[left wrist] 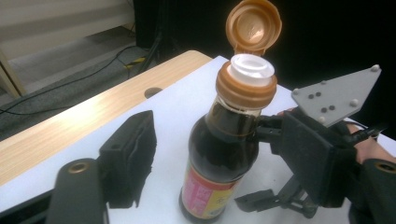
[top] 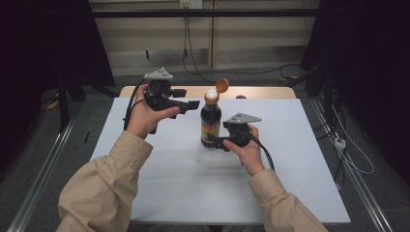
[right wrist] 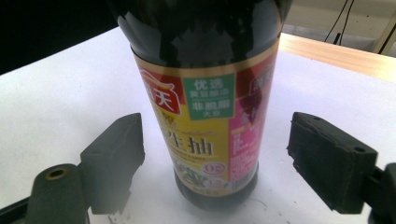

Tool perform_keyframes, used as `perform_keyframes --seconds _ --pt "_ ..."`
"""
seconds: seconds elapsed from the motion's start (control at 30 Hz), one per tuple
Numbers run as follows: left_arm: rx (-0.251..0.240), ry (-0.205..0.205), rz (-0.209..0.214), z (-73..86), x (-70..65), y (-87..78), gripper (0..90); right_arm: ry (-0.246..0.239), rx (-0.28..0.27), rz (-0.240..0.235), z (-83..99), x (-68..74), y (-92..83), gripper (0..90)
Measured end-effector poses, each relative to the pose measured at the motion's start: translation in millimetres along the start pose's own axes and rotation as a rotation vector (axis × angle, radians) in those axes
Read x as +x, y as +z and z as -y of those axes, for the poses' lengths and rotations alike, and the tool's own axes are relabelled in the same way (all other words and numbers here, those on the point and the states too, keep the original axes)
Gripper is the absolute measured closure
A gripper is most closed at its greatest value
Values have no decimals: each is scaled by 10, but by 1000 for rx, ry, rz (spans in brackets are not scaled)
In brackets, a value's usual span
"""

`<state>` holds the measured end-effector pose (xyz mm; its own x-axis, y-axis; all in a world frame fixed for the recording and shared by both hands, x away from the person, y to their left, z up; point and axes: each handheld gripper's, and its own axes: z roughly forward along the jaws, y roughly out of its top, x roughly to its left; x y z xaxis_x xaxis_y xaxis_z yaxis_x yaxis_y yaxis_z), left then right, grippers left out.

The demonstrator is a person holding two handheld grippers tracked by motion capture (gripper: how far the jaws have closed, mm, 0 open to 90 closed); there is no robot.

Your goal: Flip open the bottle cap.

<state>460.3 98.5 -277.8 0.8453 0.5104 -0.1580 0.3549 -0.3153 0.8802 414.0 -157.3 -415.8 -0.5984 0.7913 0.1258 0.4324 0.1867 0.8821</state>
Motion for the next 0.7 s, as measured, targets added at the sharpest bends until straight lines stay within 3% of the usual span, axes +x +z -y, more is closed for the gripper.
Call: perform_keyframes --seconds 0.7 --pt "11 -9 2 258 47 -10 156 2 -7 -34 34 -12 -116 181"
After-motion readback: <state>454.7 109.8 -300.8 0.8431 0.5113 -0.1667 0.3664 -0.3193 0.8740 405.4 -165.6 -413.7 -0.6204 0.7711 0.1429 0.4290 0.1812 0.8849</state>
